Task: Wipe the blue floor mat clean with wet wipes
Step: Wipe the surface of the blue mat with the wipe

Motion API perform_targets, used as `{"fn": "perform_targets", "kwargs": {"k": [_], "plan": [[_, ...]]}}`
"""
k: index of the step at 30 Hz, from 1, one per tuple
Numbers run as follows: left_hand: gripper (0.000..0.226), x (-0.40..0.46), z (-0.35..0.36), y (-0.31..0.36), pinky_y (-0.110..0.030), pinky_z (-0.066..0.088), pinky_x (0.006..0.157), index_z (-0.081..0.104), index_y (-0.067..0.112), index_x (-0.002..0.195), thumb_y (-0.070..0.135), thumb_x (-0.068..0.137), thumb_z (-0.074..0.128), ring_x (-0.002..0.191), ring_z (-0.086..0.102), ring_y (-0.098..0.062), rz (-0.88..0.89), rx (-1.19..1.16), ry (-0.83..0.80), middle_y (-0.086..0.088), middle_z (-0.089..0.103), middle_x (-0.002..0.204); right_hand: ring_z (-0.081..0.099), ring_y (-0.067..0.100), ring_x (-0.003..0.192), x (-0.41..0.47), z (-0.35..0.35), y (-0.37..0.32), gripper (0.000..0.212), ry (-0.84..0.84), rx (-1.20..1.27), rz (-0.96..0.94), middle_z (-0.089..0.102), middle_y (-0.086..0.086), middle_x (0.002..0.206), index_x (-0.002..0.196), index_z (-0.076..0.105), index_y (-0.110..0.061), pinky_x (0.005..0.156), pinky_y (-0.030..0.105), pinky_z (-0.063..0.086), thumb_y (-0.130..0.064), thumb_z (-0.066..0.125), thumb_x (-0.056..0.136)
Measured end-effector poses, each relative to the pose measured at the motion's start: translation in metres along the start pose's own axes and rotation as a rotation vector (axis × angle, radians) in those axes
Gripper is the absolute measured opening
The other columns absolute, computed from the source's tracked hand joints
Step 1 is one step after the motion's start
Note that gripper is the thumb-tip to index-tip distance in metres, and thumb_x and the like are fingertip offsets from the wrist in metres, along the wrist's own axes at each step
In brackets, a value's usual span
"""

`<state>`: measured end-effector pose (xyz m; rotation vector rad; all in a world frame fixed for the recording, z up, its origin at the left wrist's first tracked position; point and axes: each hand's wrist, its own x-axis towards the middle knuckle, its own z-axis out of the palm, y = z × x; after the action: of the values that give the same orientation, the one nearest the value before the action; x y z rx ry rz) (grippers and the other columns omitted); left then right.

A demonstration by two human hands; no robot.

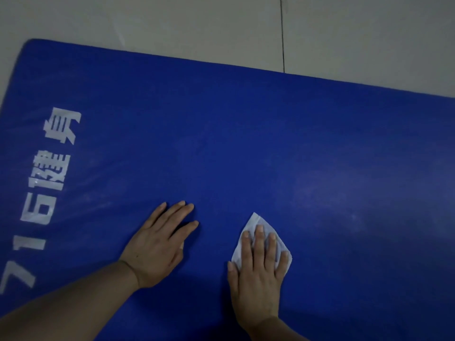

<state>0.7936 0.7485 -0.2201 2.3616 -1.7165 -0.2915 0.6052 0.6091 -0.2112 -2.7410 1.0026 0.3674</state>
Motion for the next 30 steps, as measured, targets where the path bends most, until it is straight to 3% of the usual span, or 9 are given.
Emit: {"fn": "perform_targets", "kwargs": {"k": [5, 10, 14, 21, 24, 26, 27, 29, 30], "plan": [[0.045, 0.001, 0.001, -0.002, -0.046, 0.014, 0.116, 0.043, 0.015, 0.129, 0.026, 0.085, 0.038, 0.147, 0.006, -0.019, 0.027, 0.046, -0.005, -0.012, 0.034, 0.146, 0.016, 0.034, 0.144, 0.001, 0.003, 0.002, 0.062, -0.036, 0.029, -0.001, 0.020, 0.012, 0.157, 0.153, 0.008, -0.017, 0.109, 0.061, 0.013, -0.050, 0.006, 0.100], [0.047, 0.004, 0.002, 0.002, -0.045, 0.012, 0.116, 0.046, 0.012, 0.129, 0.022, 0.084, 0.036, 0.147, -0.005, -0.017, -0.025, 0.117, -0.030, -0.013, 0.033, 0.147, 0.016, 0.033, 0.144, 0.006, 0.000, -0.001, 0.063, -0.067, 0.051, 0.009, 0.022, 0.011, 0.157, 0.153, 0.014, -0.016, 0.110, 0.061, 0.012, -0.050, 0.005, 0.100], [0.050, -0.002, 0.008, 0.015, -0.045, 0.010, 0.117, 0.047, 0.011, 0.129, 0.015, 0.083, 0.030, 0.148, -0.002, -0.016, -0.133, 0.115, -0.008, -0.012, 0.031, 0.151, 0.017, 0.032, 0.144, 0.003, -0.006, -0.003, 0.062, -0.117, 0.046, 0.005, 0.021, 0.009, 0.157, 0.150, 0.021, -0.015, 0.109, 0.060, 0.013, -0.048, 0.004, 0.100], [0.049, -0.004, 0.009, 0.011, -0.045, 0.012, 0.117, 0.046, 0.012, 0.131, 0.018, 0.085, 0.029, 0.147, 0.003, -0.013, -0.133, 0.029, 0.044, -0.011, 0.033, 0.151, 0.018, 0.034, 0.143, 0.003, -0.008, -0.003, 0.061, -0.140, 0.018, 0.012, 0.022, 0.010, 0.157, 0.148, 0.024, -0.015, 0.107, 0.060, 0.013, -0.048, 0.007, 0.100], [0.050, -0.003, 0.006, 0.014, -0.043, 0.013, 0.117, 0.057, 0.007, 0.126, 0.018, 0.086, 0.029, 0.143, 0.023, -0.020, -0.130, -0.009, 0.047, -0.011, 0.037, 0.149, 0.018, 0.033, 0.143, 0.002, -0.011, -0.005, 0.060, -0.198, 0.014, 0.047, 0.021, 0.010, 0.157, 0.149, 0.023, -0.015, 0.106, 0.059, 0.012, -0.047, 0.007, 0.100], [0.051, -0.002, 0.003, 0.014, -0.042, 0.012, 0.117, 0.060, 0.005, 0.123, 0.018, 0.087, 0.028, 0.137, 0.031, -0.023, -0.141, -0.025, 0.041, -0.011, 0.040, 0.147, 0.006, 0.031, 0.146, 0.003, -0.016, -0.005, 0.061, -0.219, -0.001, 0.045, 0.007, 0.008, 0.160, 0.151, 0.011, -0.017, 0.108, 0.059, 0.006, -0.049, 0.002, 0.100], [0.051, -0.002, 0.001, 0.014, -0.041, 0.012, 0.117, 0.060, 0.005, 0.124, 0.019, 0.087, 0.028, 0.137, 0.031, -0.022, -0.143, -0.035, 0.029, -0.011, 0.040, 0.147, -0.009, 0.028, 0.146, 0.003, -0.020, -0.004, 0.062, -0.235, -0.015, 0.027, -0.011, 0.004, 0.160, 0.151, -0.003, -0.020, 0.109, 0.058, -0.002, -0.050, -0.005, 0.097], [0.051, 0.000, 0.000, 0.013, -0.040, 0.010, 0.118, 0.059, 0.006, 0.125, 0.021, 0.088, 0.027, 0.138, 0.031, -0.021, -0.153, -0.046, 0.001, -0.009, 0.039, 0.148, -0.041, 0.022, 0.135, 0.006, -0.026, -0.002, 0.062, -0.317, 0.040, -0.004, -0.048, -0.006, 0.143, 0.140, -0.032, -0.027, 0.109, 0.056, -0.022, -0.056, -0.014, 0.089], [0.052, 0.000, 0.000, 0.013, -0.040, 0.010, 0.118, 0.060, 0.006, 0.125, 0.022, 0.088, 0.027, 0.138, 0.031, -0.021, -0.153, -0.041, -0.008, -0.009, 0.039, 0.149, -0.047, 0.021, 0.129, 0.007, -0.032, -0.002, 0.062, -0.380, 0.062, -0.010, -0.055, -0.008, 0.136, 0.135, -0.038, -0.028, 0.106, 0.054, -0.028, -0.058, -0.011, 0.088]]}}
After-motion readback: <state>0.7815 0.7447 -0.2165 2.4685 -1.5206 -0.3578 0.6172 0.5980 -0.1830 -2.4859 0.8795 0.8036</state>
